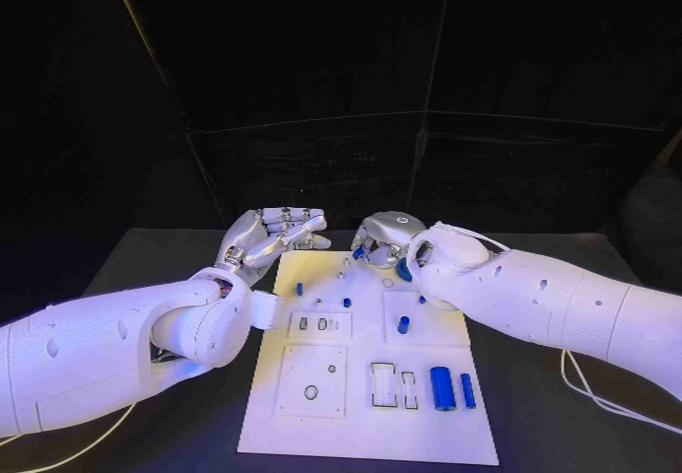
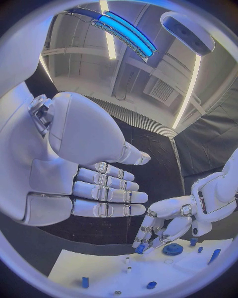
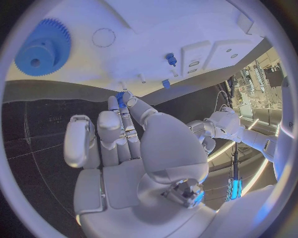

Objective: Assemble the parts on the task board

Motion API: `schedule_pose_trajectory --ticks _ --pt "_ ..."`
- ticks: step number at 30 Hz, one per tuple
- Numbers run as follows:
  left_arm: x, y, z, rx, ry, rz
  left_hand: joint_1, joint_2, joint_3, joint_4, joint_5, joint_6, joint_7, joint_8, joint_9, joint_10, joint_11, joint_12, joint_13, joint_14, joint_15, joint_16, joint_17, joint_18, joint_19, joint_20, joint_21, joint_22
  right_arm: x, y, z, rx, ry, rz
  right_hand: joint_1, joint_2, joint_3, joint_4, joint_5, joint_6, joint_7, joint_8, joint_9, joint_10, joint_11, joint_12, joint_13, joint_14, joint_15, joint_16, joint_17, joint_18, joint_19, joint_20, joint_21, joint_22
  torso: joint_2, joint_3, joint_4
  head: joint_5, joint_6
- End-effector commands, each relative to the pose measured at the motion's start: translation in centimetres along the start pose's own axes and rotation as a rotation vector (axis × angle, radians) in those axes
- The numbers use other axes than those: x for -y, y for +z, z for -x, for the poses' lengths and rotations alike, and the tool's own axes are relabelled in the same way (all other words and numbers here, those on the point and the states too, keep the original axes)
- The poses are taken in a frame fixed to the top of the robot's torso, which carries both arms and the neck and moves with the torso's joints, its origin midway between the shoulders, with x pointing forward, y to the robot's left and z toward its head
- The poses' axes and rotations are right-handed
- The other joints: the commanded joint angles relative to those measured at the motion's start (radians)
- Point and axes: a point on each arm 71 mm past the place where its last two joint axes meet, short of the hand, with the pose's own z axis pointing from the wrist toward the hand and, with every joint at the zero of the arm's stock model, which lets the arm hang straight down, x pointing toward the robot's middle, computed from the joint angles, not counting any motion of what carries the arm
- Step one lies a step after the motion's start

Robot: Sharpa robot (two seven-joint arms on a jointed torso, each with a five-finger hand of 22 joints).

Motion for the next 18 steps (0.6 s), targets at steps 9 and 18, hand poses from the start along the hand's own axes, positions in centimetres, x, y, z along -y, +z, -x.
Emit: schedule_pose_trajectory --ticks 9,18 --pt "0.5 0.1 -0.3 -0.02 -0.006 -0.021 0.003 0.008 0.001 -0.008 -0.001 0.004 0.004 -0.007 -0.001 -0.001 0.002 -0.007 -0.001 0.005 0.004 -0.006 0.002 0.014 0.006 0.001 -0.007 -0.001 -0.5 1.1 0.4 0.004 -0.004 0.008 0.001 -0.016 0.009 0.003 0.006 0.001 0.006 -0.001 0.0 -0.006 0.004 -0.006 -0.002 0.004 0.0 0.005 0.002 -0.019 0.003 0.002 0.007 0.002 0.013 -0.0025 0.0066 0.008 0.004" --pt "0.8 0.2 -0.4 -0.022 -0.005 -0.027 0.004 0.008 0.001 -0.009 -0.001 0.004 0.004 -0.008 -0.001 -0.001 0.003 -0.008 -0.001 0.005 0.004 -0.007 0.002 0.014 0.006 0.001 -0.007 -0.002 -0.4 1.6 0.2 -0.033 -0.014 -0.005 -0.003 -0.022 0.014 0.006 0.007 -0.003 0.008 -0.003 -0.001 -0.011 0.006 -0.007 -0.003 0.002 0.001 0.005 -0.001 -0.019 0.003 0.003 0.007 0.003 0.015 -0.0024 0.0075 0.017 -0.002"
